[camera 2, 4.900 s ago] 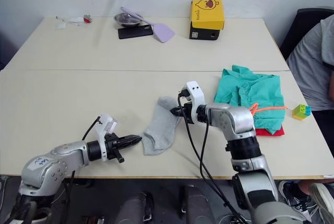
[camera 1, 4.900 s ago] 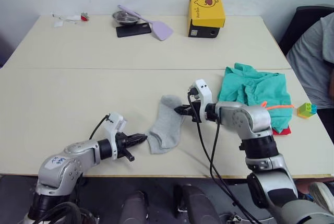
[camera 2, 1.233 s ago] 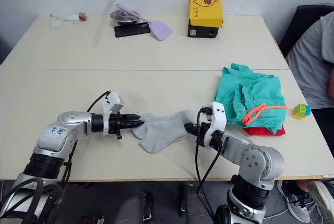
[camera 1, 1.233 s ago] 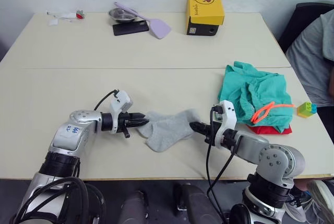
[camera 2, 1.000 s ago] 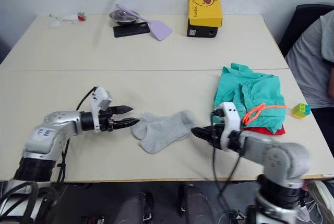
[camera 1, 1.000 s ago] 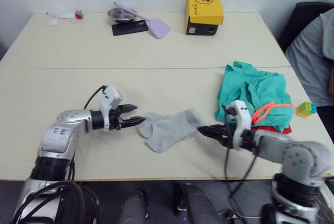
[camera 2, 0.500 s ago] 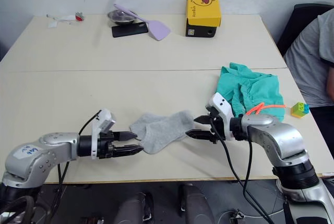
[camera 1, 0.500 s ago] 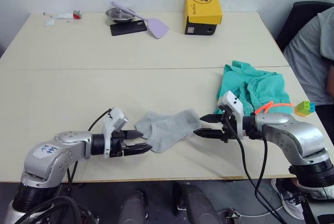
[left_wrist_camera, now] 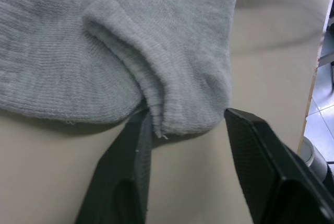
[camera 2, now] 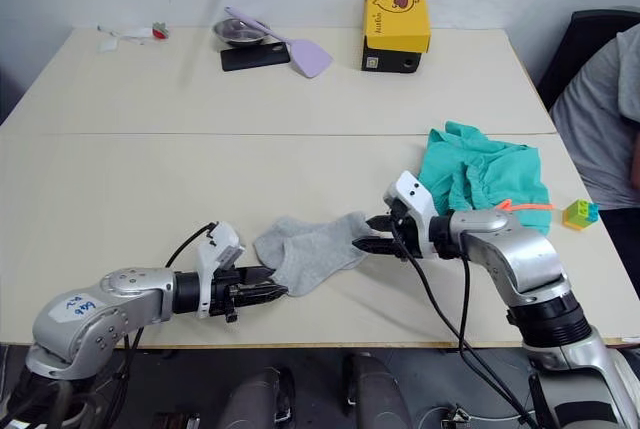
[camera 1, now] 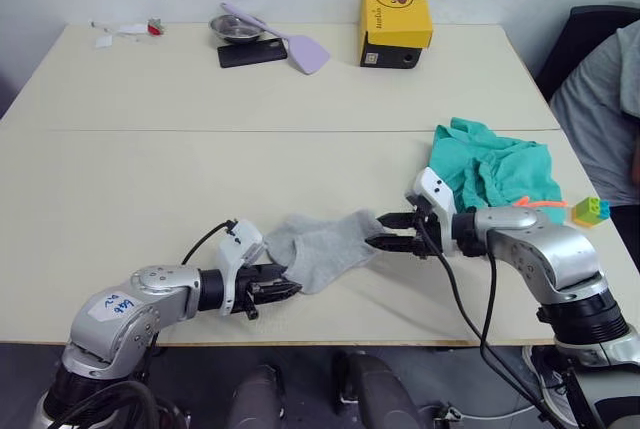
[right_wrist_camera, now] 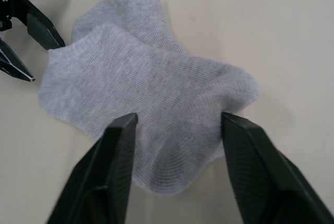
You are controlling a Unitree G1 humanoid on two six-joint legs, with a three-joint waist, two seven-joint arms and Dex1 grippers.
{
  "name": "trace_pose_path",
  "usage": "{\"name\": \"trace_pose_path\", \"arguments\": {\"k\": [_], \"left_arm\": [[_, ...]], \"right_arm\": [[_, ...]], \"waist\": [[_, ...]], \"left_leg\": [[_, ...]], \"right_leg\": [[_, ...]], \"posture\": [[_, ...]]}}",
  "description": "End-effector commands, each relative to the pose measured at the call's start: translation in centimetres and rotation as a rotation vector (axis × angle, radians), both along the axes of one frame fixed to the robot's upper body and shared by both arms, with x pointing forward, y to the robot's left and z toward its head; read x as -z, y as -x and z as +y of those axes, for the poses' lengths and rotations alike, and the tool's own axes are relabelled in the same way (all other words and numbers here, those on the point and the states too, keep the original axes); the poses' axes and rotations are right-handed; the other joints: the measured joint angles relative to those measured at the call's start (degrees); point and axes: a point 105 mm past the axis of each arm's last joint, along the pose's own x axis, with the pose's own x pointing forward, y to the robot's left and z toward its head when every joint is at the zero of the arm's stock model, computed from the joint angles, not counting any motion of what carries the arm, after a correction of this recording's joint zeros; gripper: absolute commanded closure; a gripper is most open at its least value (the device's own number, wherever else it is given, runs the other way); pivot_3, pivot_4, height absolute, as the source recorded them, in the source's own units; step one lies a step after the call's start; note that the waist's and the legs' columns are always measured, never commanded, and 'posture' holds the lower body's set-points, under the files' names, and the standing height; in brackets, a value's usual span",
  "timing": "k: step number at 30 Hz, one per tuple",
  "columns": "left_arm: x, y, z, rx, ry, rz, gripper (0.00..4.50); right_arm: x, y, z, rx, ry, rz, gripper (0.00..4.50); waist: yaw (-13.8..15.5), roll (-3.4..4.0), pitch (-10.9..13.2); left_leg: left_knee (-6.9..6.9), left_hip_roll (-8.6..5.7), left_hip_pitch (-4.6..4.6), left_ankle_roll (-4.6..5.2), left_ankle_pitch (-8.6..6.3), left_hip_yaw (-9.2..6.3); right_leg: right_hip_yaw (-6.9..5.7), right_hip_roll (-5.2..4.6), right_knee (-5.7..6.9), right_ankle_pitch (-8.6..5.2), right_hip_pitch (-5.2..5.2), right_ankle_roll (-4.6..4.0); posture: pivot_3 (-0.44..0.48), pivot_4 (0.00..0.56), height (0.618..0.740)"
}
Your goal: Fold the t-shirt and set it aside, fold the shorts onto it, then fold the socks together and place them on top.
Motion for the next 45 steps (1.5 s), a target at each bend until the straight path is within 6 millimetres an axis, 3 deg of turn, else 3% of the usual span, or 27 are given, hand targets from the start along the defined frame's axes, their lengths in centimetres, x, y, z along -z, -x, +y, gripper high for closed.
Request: {"name": "trace_pose_path", "arguments": {"k": [1,4,5,8,17,24,33,45], "left_arm": [[0.0,-0.2,-0.3,0.004,0.002,-0.029,3.51],[0.1,-0.4,-0.4,0.003,0.006,-0.035,4.49],[0.1,-0.4,-0.4,0.006,0.009,-0.035,4.50],[-0.1,-0.3,-0.5,0.053,0.028,-0.051,4.50],[-3.3,-0.1,0.9,0.138,0.178,-0.105,4.50],[-4.6,-2.5,2.8,0.070,0.158,-0.149,4.50],[-4.1,-4.1,4.3,0.080,0.111,-0.092,4.50],[-3.5,-4.5,4.5,0.050,0.114,-0.045,4.50]], "right_arm": [[-1.0,-0.1,0.3,-0.012,-0.015,-0.046,3.18],[-1.1,0.0,0.3,-0.014,-0.007,-0.062,4.29],[-1.1,0.1,0.2,-0.016,-0.002,-0.065,4.46],[-1.4,0.1,0.1,-0.015,-0.002,-0.082,4.46],[-3.7,1.0,0.5,-0.026,-0.119,-0.090,4.46],[-3.8,1.1,0.4,0.048,-0.173,-0.031,4.46],[-2.5,1.5,0.7,0.133,-0.172,-0.006,4.46],[-0.4,2.4,1.9,0.171,-0.184,-0.010,4.46]], "waist": [[0.03,0.00,0.00],[0.04,0.00,0.00],[0.05,0.00,0.00],[0.04,0.00,0.00],[0.02,0.00,0.00],[0.04,0.00,0.00],[0.02,0.00,0.00],[-0.05,-0.01,-0.01]], "left_leg": [[0.00,0.00,0.00,0.02,-0.01,0.00],[0.01,0.00,0.00,0.03,-0.02,0.00],[0.01,0.00,0.00,0.03,-0.02,0.01],[0.03,0.00,0.00,0.04,-0.02,0.00],[0.04,0.02,0.01,0.04,-0.02,0.00],[0.09,0.01,0.01,0.07,0.00,0.00],[0.05,0.03,0.04,0.01,0.01,0.02],[0.09,0.02,0.07,-0.02,0.04,0.03]], "right_leg": [[0.00,0.00,0.00,0.00,0.00,0.00],[0.00,0.00,0.00,0.00,0.00,-0.01],[0.00,0.00,0.01,0.00,0.00,-0.01],[-0.01,0.00,0.04,0.00,0.00,-0.02],[-0.04,0.00,0.09,0.00,0.00,-0.06],[-0.04,-0.02,0.13,0.00,0.00,-0.06],[-0.05,-0.01,0.25,-0.03,-0.06,-0.13],[-0.04,-0.02,0.39,-0.03,-0.06,-0.13]], "posture": [[0.000,0.150,0.740],[0.000,0.150,0.740],[0.000,0.150,0.740],[0.000,0.150,0.740],[0.000,0.150,0.740],[0.000,0.150,0.740],[0.000,0.150,0.740],[0.000,0.150,0.740]]}}
